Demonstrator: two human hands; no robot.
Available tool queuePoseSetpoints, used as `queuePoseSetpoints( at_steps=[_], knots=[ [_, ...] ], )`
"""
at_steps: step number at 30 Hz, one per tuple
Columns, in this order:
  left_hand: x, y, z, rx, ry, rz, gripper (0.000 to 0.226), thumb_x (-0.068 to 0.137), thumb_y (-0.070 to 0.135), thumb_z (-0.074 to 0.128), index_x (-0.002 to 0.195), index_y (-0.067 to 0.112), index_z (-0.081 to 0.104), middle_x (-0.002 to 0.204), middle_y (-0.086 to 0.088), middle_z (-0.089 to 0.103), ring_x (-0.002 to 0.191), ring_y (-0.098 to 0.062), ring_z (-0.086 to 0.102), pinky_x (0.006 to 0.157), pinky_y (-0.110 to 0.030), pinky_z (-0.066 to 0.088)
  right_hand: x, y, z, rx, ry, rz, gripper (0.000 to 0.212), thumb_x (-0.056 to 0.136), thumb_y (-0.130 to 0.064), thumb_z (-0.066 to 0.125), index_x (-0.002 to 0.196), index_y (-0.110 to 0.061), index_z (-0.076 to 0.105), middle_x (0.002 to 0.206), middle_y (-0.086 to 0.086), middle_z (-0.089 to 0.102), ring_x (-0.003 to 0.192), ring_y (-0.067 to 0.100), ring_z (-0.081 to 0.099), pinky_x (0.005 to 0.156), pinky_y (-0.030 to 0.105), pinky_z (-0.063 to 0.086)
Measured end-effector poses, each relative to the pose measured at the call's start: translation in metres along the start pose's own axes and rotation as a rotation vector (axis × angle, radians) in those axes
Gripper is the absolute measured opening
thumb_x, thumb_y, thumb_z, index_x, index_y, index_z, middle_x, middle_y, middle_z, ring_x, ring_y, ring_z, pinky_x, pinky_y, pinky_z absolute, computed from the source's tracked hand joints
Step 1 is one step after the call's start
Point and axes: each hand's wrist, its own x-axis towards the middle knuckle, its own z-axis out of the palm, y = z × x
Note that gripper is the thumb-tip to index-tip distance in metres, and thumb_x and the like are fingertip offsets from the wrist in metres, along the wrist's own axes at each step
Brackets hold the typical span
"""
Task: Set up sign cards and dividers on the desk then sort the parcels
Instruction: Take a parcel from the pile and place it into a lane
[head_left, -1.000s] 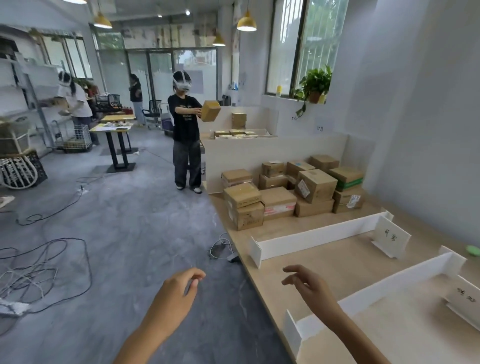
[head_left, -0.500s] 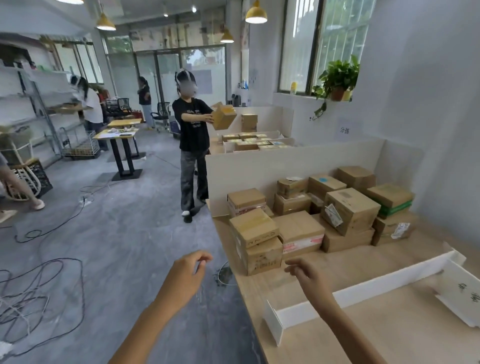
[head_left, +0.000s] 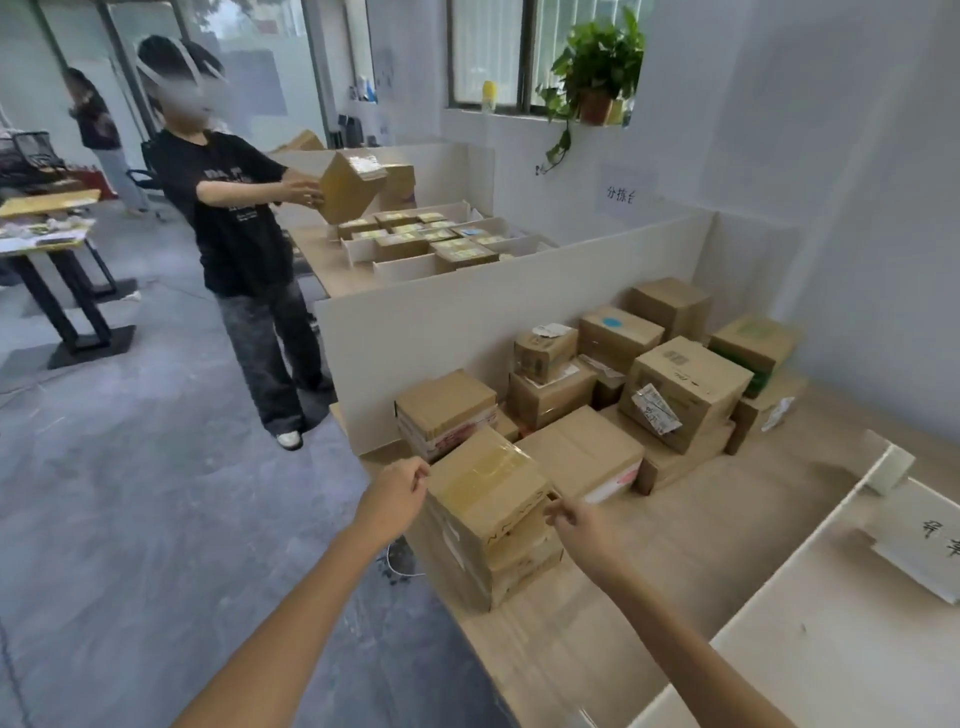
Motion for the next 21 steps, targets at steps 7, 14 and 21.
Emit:
queuePoseSetpoints(
  at_steps=[7,14,21],
  knots=[
    [0.102,-0.045,0.042,-0.130,-0.415,-0.209,0.057,0.095,0.026,0.049,0.144,0.004,0.027,0.148,-0.013,0.034,0.133,-0.028,0.038,0.106,-0.034,0.035,0.046,-0.007,0.067,0.237,0.022,0.264,0.036,0.091,-0.006,0.045,0.124,-0.019,0.051,0.106,-0.002,0.058,0.097,0.015,0.055,0.076,0.027,0.050],
    [0.111,-0.064,0.052,-0.428,-0.480,-0.356,0.032,0.089,0.038,0.057,0.091,0.013,0.038,0.094,-0.007,0.049,0.078,-0.017,0.044,0.068,-0.029,0.039,0.055,-0.019,0.105,0.482,0.182,0.467,0.051,0.093,-0.020,0.055,0.139,-0.018,0.036,0.134,0.004,0.050,0.115,0.019,0.048,0.102,0.035,0.042],
    [0.093,-0.007,-0.011,-1.070,-0.728,-0.258,0.057,0.078,0.048,0.067,0.126,0.020,0.052,0.119,-0.012,0.063,0.101,-0.027,0.062,0.080,-0.042,0.055,0.021,-0.039,0.029,0.488,0.211,0.238,0.049,0.094,-0.022,0.054,0.140,-0.026,0.038,0.138,0.001,0.048,0.118,0.016,0.051,0.103,0.038,0.044]
  ],
)
